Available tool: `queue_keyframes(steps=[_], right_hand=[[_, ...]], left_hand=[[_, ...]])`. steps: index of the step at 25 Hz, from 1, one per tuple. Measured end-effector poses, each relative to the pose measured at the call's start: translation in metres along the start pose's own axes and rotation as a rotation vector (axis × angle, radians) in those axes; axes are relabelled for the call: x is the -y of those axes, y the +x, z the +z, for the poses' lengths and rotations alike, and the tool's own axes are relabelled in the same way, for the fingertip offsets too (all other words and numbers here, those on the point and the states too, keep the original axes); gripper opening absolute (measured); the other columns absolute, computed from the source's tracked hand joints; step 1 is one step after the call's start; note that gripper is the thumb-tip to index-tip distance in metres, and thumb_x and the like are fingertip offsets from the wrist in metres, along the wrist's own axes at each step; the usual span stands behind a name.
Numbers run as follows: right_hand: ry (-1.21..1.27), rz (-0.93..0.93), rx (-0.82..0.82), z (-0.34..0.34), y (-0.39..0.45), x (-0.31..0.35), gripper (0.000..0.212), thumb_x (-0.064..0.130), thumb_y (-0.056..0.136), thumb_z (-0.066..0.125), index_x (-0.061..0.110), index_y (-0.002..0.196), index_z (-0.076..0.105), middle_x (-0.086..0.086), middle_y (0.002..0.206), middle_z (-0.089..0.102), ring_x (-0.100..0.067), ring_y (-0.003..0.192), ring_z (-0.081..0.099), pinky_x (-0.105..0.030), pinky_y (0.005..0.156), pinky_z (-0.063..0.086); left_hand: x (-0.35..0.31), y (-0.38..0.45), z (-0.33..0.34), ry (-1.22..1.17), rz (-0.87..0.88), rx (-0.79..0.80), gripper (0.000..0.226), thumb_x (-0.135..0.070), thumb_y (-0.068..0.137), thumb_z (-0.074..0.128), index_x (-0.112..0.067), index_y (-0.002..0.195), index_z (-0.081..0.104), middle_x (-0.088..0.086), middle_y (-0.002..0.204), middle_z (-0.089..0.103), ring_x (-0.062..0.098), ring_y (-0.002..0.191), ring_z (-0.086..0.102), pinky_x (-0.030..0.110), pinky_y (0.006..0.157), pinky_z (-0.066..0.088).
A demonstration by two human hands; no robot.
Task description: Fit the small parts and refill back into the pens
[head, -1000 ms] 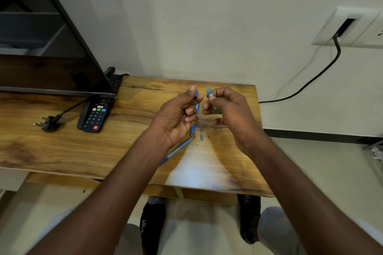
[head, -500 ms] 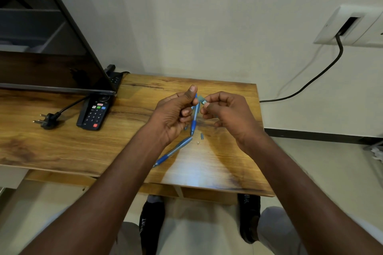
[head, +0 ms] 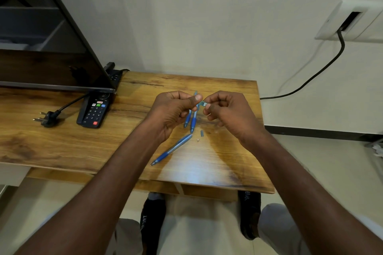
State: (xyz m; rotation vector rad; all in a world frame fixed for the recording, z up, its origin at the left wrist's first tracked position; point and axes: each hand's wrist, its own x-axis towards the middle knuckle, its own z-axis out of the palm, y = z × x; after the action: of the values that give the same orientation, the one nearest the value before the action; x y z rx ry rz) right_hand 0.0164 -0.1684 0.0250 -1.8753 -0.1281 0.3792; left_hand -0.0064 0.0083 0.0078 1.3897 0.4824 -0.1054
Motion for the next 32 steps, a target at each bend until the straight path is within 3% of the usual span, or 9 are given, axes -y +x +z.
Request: queue_keyframes(steps=[3,9,13,18,27,32], right_hand=[[-0.005,0.029,0.025,0.0001,0.0005,0.0002,0.018,0.001,0.096,0.064,0.014,0.103,0.076,-0.012,0.090,0.077,-0.011,0.071,0.064,-0.017,0.054,0.047],[0.063,0.128,0.041,-0.0015,0.0022,0.0021,0.021,0.000,0.092,0.063,0.012,0.103,0.076,-0.007,0.085,0.067,-0.013,0.069,0.052,-0.028,0.057,0.042],[0.048,0.138,0.095,-0.0010,0.0001,0.0033,0.022,-0.001,0.092,0.063,0.011,0.103,0.077,-0.004,0.085,0.067,-0.011,0.068,0.051,-0.027,0.055,0.043],[0.106,0.142,0.058,-0.0010,0.0021,0.0012,0.022,0.005,0.096,0.061,0.016,0.103,0.078,-0.002,0.084,0.070,-0.013,0.074,0.053,-0.031,0.060,0.046],[0.148,0.137,0.082,0.0000,-0.0024,0.0051,0.019,0.009,0.102,0.059,0.017,0.109,0.075,0.001,0.084,0.077,-0.011,0.073,0.064,-0.030,0.062,0.045],[0.078,0.143,0.056,0.0034,-0.0014,0.0040,0.020,0.004,0.098,0.060,0.015,0.107,0.074,-0.002,0.081,0.074,-0.014,0.071,0.061,-0.029,0.058,0.043]], left_hand=[[0.0014,0.0010,-0.0004,0.023,-0.013,0.012,0.028,-0.018,0.085,0.085,0.002,0.100,0.074,0.009,0.076,0.071,0.009,0.050,0.043,0.018,0.042,0.038],[-0.0010,0.0019,-0.0017,-0.107,-0.113,0.119,0.009,-0.012,0.097,0.072,-0.004,0.098,0.074,0.006,0.080,0.070,0.005,0.049,0.040,0.017,0.045,0.028],[-0.0055,0.0006,-0.0058,-0.131,-0.190,0.192,0.010,-0.015,0.096,0.071,-0.008,0.090,0.069,0.001,0.076,0.067,0.003,0.047,0.039,0.015,0.044,0.027],[-0.0043,0.0025,-0.0061,-0.230,-0.222,0.231,0.010,-0.017,0.100,0.067,-0.009,0.094,0.066,0.001,0.080,0.066,0.001,0.048,0.039,0.014,0.043,0.028],[-0.0001,0.0046,-0.0032,-0.245,-0.195,0.174,0.012,-0.018,0.100,0.068,-0.007,0.099,0.066,0.002,0.080,0.068,0.002,0.048,0.041,0.014,0.042,0.031],[0.0031,0.0057,-0.0024,-0.052,-0.094,0.055,0.021,-0.019,0.097,0.073,0.000,0.108,0.073,0.006,0.084,0.072,0.005,0.049,0.043,0.018,0.046,0.032]])
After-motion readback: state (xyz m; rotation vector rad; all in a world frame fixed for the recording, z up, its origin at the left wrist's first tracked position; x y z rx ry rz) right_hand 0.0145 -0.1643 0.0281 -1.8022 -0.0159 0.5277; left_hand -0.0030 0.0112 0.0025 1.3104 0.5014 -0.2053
